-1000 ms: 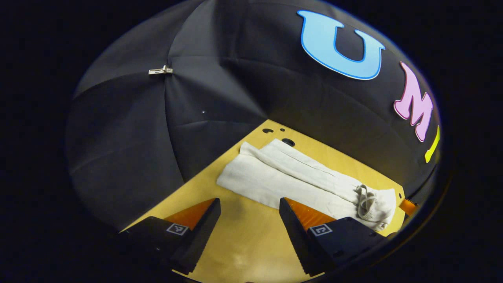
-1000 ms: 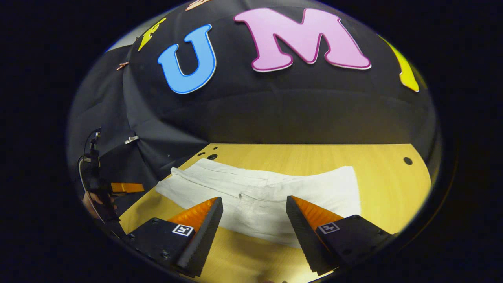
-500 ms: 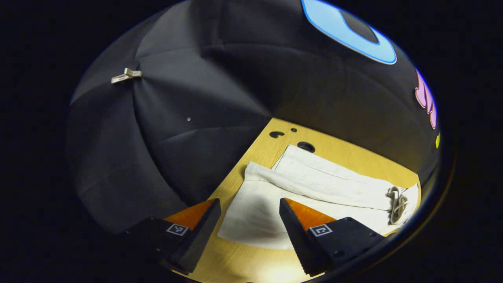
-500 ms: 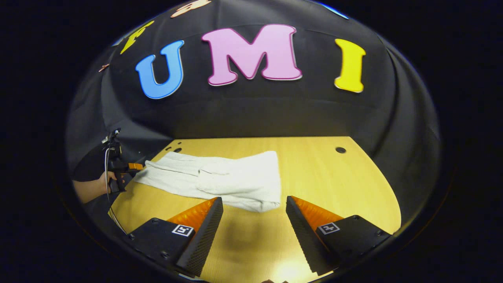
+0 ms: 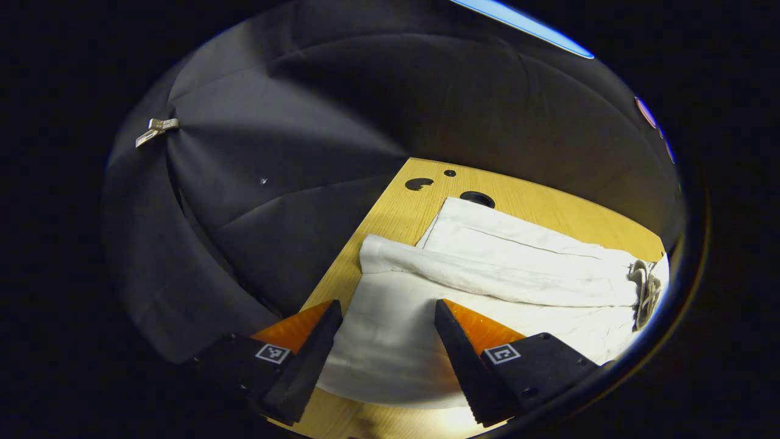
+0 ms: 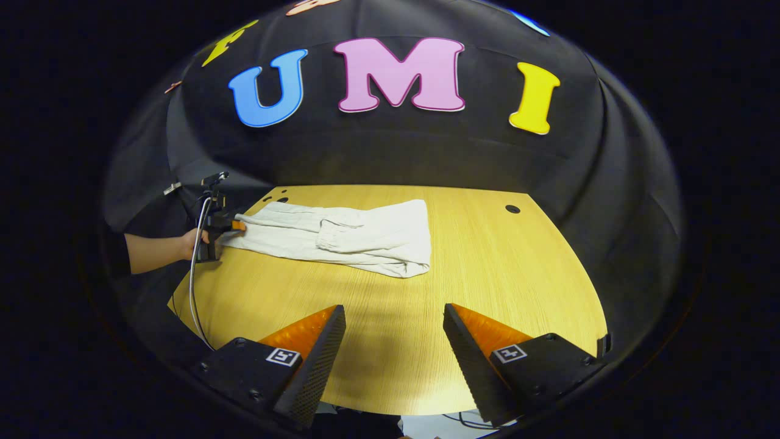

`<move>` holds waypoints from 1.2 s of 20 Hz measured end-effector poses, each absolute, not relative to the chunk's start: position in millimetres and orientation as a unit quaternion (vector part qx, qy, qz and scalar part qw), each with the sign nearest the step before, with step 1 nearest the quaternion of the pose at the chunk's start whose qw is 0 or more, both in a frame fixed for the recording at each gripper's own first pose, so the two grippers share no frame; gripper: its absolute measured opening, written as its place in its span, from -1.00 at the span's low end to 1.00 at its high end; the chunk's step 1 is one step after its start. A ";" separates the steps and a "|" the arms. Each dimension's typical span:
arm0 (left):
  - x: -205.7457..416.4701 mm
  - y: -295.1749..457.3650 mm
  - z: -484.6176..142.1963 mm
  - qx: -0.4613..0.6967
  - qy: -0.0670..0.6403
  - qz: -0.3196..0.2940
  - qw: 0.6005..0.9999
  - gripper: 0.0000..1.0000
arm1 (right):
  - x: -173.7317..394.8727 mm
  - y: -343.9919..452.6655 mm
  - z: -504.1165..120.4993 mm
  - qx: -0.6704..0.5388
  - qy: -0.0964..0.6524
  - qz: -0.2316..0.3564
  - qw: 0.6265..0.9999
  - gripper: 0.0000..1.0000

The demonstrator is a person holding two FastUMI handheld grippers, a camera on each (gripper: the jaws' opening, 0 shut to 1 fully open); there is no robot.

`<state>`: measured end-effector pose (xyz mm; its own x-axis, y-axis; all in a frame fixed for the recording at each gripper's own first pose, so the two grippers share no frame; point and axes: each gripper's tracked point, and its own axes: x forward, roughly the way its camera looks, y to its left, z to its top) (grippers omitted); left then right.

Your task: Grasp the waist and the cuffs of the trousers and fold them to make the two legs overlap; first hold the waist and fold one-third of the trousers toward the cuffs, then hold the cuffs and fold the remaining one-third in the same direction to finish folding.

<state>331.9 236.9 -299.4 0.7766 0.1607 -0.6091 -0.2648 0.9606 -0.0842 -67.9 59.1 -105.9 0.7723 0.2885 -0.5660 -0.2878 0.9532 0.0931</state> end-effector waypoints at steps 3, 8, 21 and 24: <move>329.2 228.0 -300.0 -0.065 0.337 0.087 0.935 0.86 | -70.6 61.5 -109.5 0.013 0.305 0.151 0.940 0.96; 328.9 202.4 -302.5 -0.037 0.369 0.044 0.928 -0.24 | -61.3 43.2 -117.8 0.041 0.316 0.107 0.942 0.96; 309.4 155.1 -274.1 -0.104 0.353 0.073 0.927 -0.89 | -66.2 12.7 -97.5 0.039 0.272 0.074 0.959 0.98; 307.3 141.1 -240.3 -0.133 0.323 0.062 0.935 -0.96 | -62.5 -0.5 -89.6 0.047 0.258 0.067 0.963 0.98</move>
<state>307.3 141.1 -240.3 0.7840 0.0295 -0.6201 -0.2012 0.9570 -0.2088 -62.5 -0.5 -89.6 0.8581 0.1538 -0.4900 -0.1053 0.9865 0.1252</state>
